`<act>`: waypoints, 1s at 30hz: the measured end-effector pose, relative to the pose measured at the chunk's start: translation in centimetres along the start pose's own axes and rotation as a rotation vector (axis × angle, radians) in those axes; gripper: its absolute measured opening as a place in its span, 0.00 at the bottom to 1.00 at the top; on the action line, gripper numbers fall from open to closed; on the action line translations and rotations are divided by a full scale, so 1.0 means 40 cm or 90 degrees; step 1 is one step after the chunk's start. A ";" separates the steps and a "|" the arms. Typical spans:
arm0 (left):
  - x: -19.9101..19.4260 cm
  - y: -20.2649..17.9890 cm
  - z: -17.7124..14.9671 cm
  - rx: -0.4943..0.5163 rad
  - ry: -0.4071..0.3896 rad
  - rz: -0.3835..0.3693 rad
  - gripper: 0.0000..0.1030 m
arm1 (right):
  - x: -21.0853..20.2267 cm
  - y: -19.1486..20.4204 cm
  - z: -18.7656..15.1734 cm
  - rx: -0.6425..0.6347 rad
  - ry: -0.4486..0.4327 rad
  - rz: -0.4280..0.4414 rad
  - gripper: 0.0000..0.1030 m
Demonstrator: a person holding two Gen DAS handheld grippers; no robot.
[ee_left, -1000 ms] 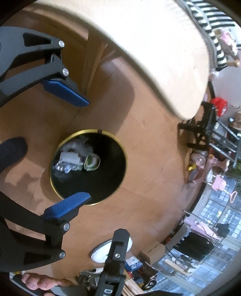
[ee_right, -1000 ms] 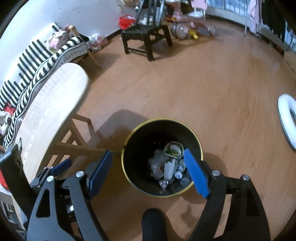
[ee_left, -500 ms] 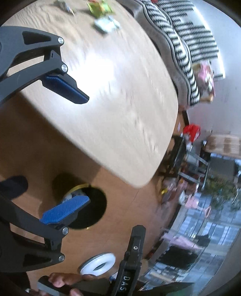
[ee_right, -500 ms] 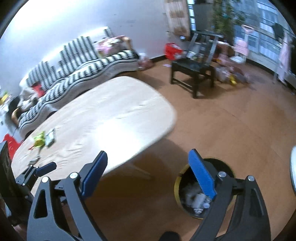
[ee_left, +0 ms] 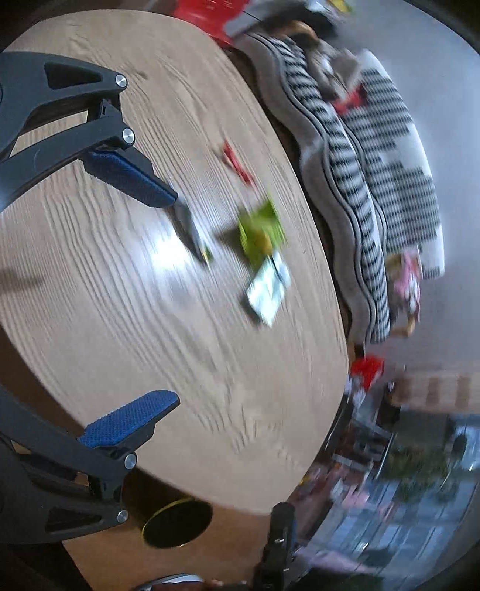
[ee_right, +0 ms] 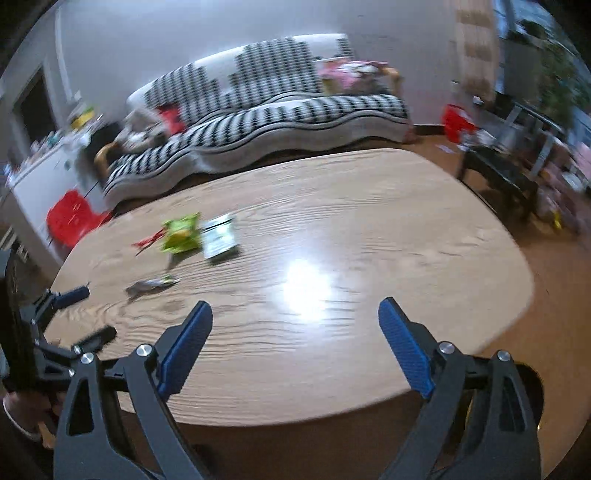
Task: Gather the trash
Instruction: 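Move both tools back over the remaining trash on the table, then grasp the twisted wrapper with the left tool while the right tool grasps the white cigarette pack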
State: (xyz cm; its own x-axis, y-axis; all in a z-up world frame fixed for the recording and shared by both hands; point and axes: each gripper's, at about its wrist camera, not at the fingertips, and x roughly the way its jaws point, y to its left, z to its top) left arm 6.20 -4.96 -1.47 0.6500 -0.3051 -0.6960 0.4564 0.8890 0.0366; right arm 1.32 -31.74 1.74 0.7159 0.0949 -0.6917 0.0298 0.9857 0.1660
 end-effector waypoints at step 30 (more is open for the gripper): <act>0.298 0.175 -0.029 -0.036 0.148 0.022 0.94 | 0.513 0.215 0.043 -0.123 0.154 0.012 0.89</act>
State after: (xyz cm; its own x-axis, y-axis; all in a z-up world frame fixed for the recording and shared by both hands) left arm 16.46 -1.97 -10.33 0.5039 -0.1931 -0.8419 0.3969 0.9175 0.0271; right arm 17.49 -21.55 -9.81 0.5279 0.1206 -0.8407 -0.1319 0.9895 0.0591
